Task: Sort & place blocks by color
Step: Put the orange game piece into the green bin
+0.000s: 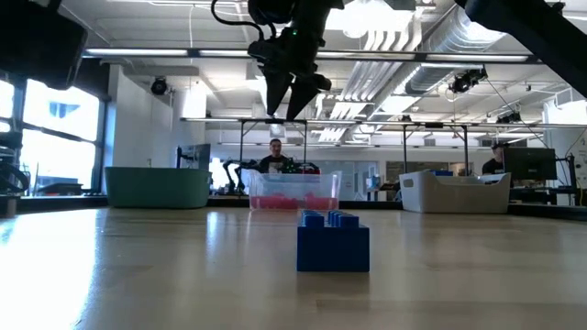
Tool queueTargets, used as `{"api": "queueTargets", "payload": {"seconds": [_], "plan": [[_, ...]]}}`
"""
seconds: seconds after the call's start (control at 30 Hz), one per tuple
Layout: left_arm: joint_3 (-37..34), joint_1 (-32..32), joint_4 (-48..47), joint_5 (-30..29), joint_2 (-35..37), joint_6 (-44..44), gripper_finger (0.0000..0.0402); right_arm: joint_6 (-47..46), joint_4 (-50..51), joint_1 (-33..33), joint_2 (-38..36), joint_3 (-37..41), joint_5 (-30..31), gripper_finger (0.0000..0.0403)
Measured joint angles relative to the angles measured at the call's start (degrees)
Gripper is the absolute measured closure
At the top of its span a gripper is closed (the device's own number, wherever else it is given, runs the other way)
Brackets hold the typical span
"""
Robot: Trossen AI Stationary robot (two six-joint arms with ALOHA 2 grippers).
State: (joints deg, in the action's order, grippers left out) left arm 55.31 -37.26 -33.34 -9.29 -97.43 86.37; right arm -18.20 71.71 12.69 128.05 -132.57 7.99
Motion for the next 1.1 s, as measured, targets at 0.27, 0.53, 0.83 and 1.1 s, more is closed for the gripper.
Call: {"api": "queueTargets", "payload": {"seconds": [0.27,0.53,0.83,1.1], "plan": [[0.0,0.0,2.0,1.9,-3.2,-0.9,0.0172,0.0,0.0,0.0,0.0,0.0,0.2,0.0155],[0.2,0.2,0.3,3.5,-4.8,-4.1,0.0232,0.0,0.3,0.0,0.0,0.0,0.2,0.0155],[0.1,2.9,0.1,4.8,-3.7,-10.6,0.0290,1.1,0.4,0.0,0.0,0.0,0.2,0.0155],[-0.2,7.5,-5.2,-0.9,2.1,-14.4,0.0290,7.5,0.4,0.7,0.0,0.0,0.2,0.0155]]}}
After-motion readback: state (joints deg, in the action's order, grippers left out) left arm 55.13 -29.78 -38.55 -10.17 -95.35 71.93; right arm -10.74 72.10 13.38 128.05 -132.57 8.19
